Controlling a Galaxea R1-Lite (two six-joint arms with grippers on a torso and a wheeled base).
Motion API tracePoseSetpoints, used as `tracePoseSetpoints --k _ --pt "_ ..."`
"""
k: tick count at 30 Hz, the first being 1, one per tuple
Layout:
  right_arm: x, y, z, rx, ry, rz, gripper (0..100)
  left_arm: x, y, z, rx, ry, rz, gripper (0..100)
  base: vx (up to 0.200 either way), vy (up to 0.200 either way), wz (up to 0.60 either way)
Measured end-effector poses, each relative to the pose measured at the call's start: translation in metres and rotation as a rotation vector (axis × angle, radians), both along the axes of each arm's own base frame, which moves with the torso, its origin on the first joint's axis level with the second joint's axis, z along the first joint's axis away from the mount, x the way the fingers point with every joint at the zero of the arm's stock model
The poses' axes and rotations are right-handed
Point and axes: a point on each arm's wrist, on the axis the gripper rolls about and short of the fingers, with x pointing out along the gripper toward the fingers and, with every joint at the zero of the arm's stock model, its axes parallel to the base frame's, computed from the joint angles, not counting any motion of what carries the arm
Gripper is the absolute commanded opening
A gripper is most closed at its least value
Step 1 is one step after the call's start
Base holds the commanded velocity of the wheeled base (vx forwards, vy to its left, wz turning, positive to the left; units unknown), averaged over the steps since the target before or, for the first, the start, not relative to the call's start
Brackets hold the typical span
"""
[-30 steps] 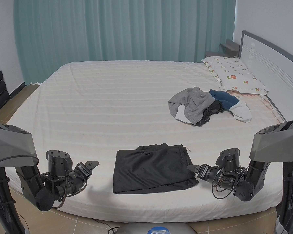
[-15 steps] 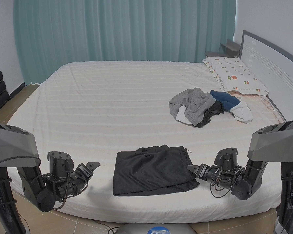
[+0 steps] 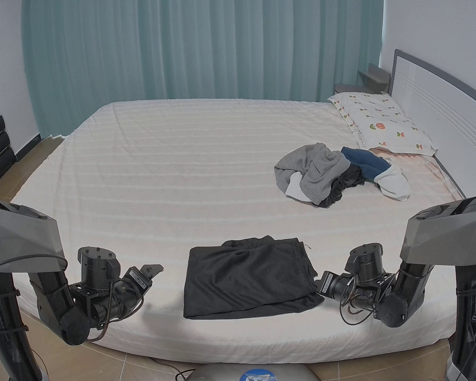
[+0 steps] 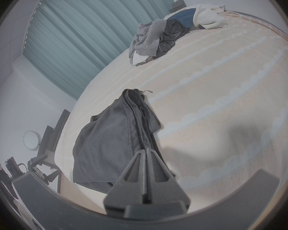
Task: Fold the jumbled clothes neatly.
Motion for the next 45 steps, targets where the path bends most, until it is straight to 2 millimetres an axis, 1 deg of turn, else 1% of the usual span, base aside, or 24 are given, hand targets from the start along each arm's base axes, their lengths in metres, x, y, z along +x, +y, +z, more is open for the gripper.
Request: tracePoseSetpoints --k 16,17,28,35,43,45 --pt "-0.003 -0.006 -0.001 -0.013 0.012 -0.021 0 -0.002 0.001 -0.003 0.004 -0.01 0.003 100 0.0 0.0 0.0" --pt "-0.004 -0.006 -0.001 -0.014 0.013 -0.021 100 -0.003 0.001 -0.002 0.005 -0.012 0.003 100 0.0 0.0 0.0" --pt "-0.004 -0.013 -0.002 -0.014 0.017 -0.042 100 -0.007 0.0 -0.001 -0.003 -0.039 -0.012 100 0.0 0.0 0.0" --pt "-0.005 -0.015 -0.002 -0.016 0.023 -0.05 100 -0.012 -0.001 -0.001 -0.011 -0.052 -0.021 100 0.0 0.2 0.0" --pt "-0.006 -0.016 -0.002 -0.018 0.024 -0.049 100 -0.012 -0.001 -0.003 -0.008 -0.046 -0.023 100 0.0 0.2 0.0" --pt "-0.007 -0.016 -0.002 -0.02 0.025 -0.049 100 -0.012 -0.001 -0.004 -0.006 -0.043 -0.023 100 0.0 0.0 0.0"
